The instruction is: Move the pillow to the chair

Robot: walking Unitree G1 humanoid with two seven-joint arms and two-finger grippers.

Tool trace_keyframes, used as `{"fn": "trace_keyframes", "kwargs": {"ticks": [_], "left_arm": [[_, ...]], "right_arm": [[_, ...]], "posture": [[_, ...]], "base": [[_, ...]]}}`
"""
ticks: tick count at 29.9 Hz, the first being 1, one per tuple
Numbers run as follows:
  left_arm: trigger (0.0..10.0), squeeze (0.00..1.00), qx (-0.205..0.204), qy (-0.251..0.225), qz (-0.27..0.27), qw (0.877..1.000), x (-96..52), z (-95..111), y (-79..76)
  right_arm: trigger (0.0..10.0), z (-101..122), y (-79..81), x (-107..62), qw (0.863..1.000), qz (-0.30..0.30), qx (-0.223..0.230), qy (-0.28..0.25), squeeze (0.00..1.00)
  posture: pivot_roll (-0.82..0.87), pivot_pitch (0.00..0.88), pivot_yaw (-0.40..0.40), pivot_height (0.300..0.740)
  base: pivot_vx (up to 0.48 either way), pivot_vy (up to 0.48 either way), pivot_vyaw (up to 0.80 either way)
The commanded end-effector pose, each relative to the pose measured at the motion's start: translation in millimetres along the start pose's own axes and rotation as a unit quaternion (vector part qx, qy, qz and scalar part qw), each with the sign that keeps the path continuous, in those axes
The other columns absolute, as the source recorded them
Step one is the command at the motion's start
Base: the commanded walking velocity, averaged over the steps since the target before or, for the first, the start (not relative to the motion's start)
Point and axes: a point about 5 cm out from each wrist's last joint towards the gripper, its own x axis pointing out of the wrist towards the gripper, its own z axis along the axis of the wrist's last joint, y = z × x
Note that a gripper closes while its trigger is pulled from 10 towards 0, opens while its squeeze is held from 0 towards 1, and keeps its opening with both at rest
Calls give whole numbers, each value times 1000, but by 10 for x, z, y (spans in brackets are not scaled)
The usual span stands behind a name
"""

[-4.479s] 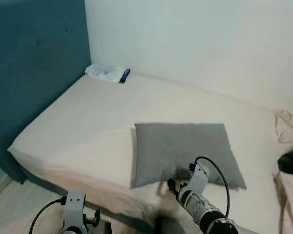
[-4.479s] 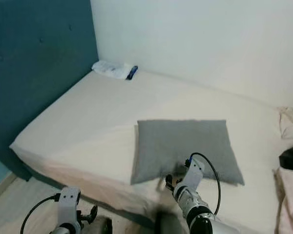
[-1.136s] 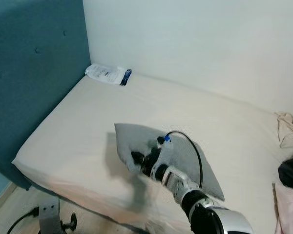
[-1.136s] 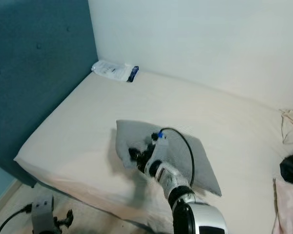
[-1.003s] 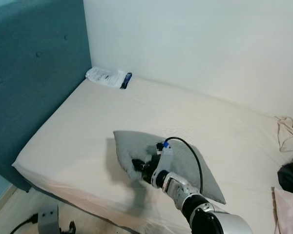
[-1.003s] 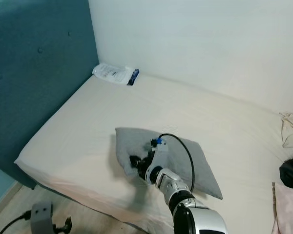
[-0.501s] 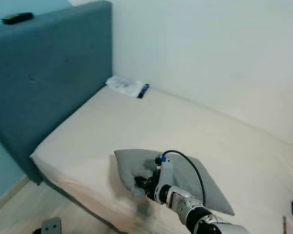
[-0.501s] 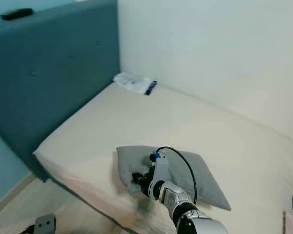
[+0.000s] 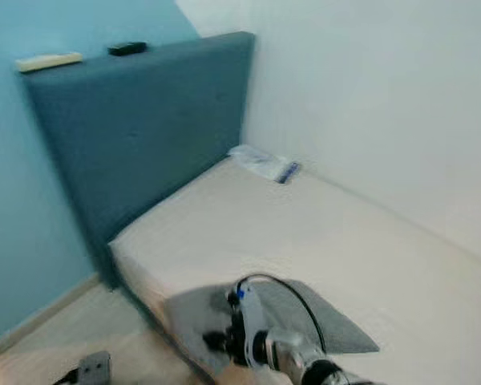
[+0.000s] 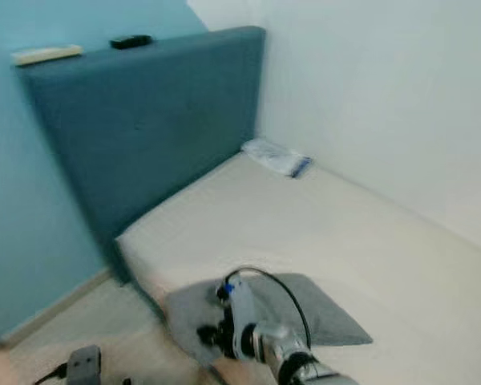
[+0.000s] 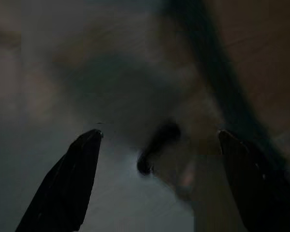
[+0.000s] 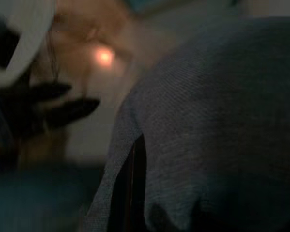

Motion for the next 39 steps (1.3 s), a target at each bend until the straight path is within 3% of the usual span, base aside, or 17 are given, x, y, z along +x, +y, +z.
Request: {"fn": "trace_keyframes", "kwargs": {"ticks": [1, 3, 7, 11, 16, 20, 30, 39], "left_arm": [[10000, 0, 6, 29, -15, 999, -36, -142, -53], [10000, 0, 4, 44, -32, 999, -61, -222, -103], [10000, 0, 6, 55, -59, 997, -93, -302, -210], [10000, 0, -1, 52, -67, 996, -86, -281, -259], [10000, 0, 7, 53, -76, 996, -87, -283, -268], [10000, 0, 15, 58, -87, 994, -87, -285, -265], [10000, 0, 43, 53, -116, 991, -68, -224, -331], [10000, 0, 22, 52, -117, 992, -59, -202, -328]], "right_arm": [[10000, -170, 92, 24, 998, 32, -39, 47, 0], [10000, -374, 171, 27, 993, 53, -57, 91, 0], [10000, -260, 45, -17, 998, 11, -9, 63, 0], [10000, -292, -63, -105, 996, -11, -17, 85, 0], [10000, -467, -95, -172, 994, -36, -4, 99, 0], [10000, -509, -138, -210, 994, -64, 22, 85, 0], [10000, -536, -173, -243, 993, -84, 37, 79, 0], [10000, -517, -175, -232, 992, -91, 34, 75, 0]], "posture": [[160, 34, -144, 740], [162, 31, -148, 740], [161, 26, -162, 740], [165, 23, -179, 740], [145, 29, -149, 740], [132, 26, -131, 740], [112, 25, -109, 740], [132, 21, -119, 740]], "base": [[0, 0, 763], [0, 0, 766], [0, 0, 764], [0, 0, 764], [0, 0, 766], [0, 0, 769], [0, 0, 766], [0, 0, 764]]}}
